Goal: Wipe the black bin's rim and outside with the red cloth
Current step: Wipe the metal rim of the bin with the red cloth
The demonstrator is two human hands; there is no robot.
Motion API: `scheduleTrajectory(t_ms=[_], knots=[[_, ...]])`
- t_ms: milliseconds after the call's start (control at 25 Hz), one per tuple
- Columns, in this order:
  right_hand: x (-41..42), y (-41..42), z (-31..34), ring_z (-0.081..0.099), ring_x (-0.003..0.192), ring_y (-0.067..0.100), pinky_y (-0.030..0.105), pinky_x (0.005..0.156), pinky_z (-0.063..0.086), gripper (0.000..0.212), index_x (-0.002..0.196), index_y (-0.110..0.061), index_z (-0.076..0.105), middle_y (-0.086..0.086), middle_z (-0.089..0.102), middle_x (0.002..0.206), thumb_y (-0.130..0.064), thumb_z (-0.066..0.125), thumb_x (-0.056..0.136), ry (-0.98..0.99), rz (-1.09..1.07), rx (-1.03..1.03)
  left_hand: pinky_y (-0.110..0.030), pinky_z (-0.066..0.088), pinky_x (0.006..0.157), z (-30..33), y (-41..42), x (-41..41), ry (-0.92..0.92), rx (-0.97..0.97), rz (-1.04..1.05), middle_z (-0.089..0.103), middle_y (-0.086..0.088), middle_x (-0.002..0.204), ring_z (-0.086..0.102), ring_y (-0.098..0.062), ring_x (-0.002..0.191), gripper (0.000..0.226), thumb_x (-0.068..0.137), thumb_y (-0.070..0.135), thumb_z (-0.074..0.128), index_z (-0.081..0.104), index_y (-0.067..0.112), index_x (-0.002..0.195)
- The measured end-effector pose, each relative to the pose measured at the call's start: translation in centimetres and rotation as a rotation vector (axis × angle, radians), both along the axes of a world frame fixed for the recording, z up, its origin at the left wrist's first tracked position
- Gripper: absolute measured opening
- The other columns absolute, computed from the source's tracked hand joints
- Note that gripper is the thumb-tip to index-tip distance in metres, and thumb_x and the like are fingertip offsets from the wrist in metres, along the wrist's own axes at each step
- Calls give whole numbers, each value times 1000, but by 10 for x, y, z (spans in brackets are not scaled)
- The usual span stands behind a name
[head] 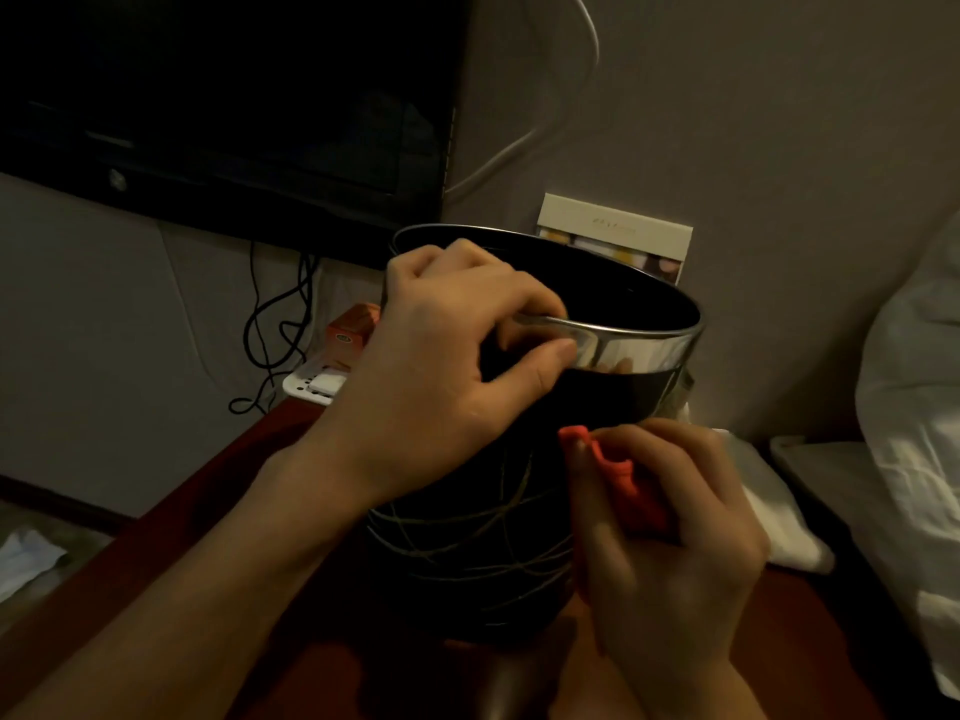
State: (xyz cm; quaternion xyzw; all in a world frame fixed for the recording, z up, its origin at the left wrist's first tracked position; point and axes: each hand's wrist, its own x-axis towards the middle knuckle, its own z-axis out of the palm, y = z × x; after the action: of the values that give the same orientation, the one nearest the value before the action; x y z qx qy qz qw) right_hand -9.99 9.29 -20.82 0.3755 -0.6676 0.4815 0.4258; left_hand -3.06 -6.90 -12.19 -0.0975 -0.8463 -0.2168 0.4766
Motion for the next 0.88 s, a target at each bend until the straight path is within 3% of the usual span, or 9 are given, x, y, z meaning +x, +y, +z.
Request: scheduleTrajectory(t_ms=[80,200,280,400,640,880], knots=[[1,-1,-2,61,87,5,10,80,45,23,94,-5,77,6,65,98,-26,71,89,2,11,16,-29,21,99,-5,17,-5,8,-81,51,48,23,94,45,-1,104,25,86,41,57,61,26,105],[3,0,1,59,87,0,9,80,46,22,92,-5,78,4,66,97,-26,73,88,51,-11,32,-25,21,99,-3,16,-5,20,-35,15,55,20,95,46,1,105,22,86,40,58,63,26,102],[2,4,7,59,85,4,9,80,45,20,93,-6,78,3,65,96,-26,75,88,93,-56,-3,-26,29,99,2,-2,-2,28,50,-57,60,18,90,52,2,100,14,84,38,61,65,29,94],[-7,14,17,61,84,12,14,79,47,18,98,-9,76,3,63,97,-24,76,89,94,-120,-87,-32,41,92,4,-19,2,4,175,-122,61,14,88,57,-8,98,12,80,43,64,66,33,87],[-1,-3,-6,53,92,-5,3,86,42,24,93,-7,81,-5,59,104,-29,74,86,132,-80,94,-29,23,101,-1,-6,-4,19,44,-61,57,21,90,49,2,100,20,80,42,63,61,36,99],[-9,10,10,59,86,10,10,81,45,24,100,-7,77,1,61,101,-28,72,93,80,-93,-17,-24,21,101,0,-5,-3,16,58,-58,57,17,86,49,3,98,19,79,42,65,63,35,96]])
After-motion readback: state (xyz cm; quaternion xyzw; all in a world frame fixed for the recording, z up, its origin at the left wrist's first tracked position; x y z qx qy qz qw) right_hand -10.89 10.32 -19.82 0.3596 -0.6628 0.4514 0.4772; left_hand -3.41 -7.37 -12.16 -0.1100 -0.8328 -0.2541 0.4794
